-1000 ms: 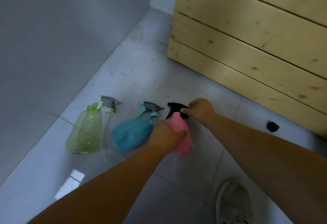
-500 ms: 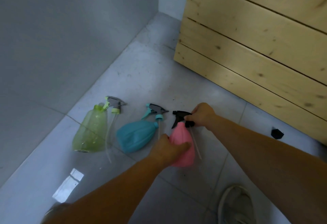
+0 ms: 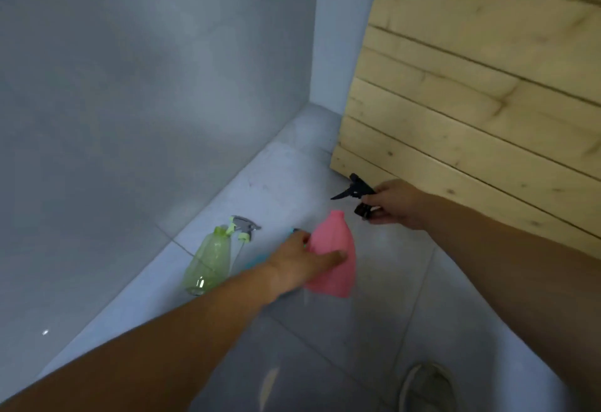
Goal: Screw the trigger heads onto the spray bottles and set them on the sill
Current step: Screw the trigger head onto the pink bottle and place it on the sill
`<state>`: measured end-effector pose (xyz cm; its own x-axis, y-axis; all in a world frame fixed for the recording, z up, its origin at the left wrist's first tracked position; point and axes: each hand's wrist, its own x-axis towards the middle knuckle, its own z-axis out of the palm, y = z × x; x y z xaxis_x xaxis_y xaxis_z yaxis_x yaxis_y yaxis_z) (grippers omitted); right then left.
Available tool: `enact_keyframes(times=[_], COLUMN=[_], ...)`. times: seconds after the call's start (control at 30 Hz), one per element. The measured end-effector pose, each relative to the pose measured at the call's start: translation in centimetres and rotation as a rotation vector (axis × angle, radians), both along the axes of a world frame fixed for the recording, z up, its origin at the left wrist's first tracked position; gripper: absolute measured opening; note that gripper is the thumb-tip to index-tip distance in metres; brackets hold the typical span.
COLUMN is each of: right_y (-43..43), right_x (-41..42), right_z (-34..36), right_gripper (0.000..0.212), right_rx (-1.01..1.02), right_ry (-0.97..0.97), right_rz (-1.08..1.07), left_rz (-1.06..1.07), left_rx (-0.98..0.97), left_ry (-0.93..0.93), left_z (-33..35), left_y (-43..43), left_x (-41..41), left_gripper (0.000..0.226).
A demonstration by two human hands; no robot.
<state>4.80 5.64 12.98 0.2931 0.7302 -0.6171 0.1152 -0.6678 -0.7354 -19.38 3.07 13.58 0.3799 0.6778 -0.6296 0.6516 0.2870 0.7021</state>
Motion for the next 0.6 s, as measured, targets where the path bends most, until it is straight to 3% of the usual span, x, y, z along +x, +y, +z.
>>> enact_keyframes(times=[0.07,0.17,0.33,0.6], right_y=[0.0,-0.8,-4.5,-10.5], right_x=[-0.2,-1.0,-3.4,-7.6], right_z=[4.8,12.3,23.3,29.0], right_gripper=[0.020,0.007,0.008,0.020], right_rx=[0.099,0.322,0.702,0.880], right_ry=[-0.028,-0.030,0.113,0.180], right_rz=[-0.002,-0.061,-0.237,-0.271], left_rz=[-0.044,-0.137,-0.131,-0.111], left_rx=[0.083,0.252,0.423,0.506], left_ry=[-0.008,0.035,-0.074,-0.087], left_z=[4.1,10.4,17.8,19.9], left_y=[0.7,1.4,-0.1,-2.8], left_x=[-1.1,-3.2,-7.3,-11.2], left_gripper=[0.075,0.076,0.067,0.093])
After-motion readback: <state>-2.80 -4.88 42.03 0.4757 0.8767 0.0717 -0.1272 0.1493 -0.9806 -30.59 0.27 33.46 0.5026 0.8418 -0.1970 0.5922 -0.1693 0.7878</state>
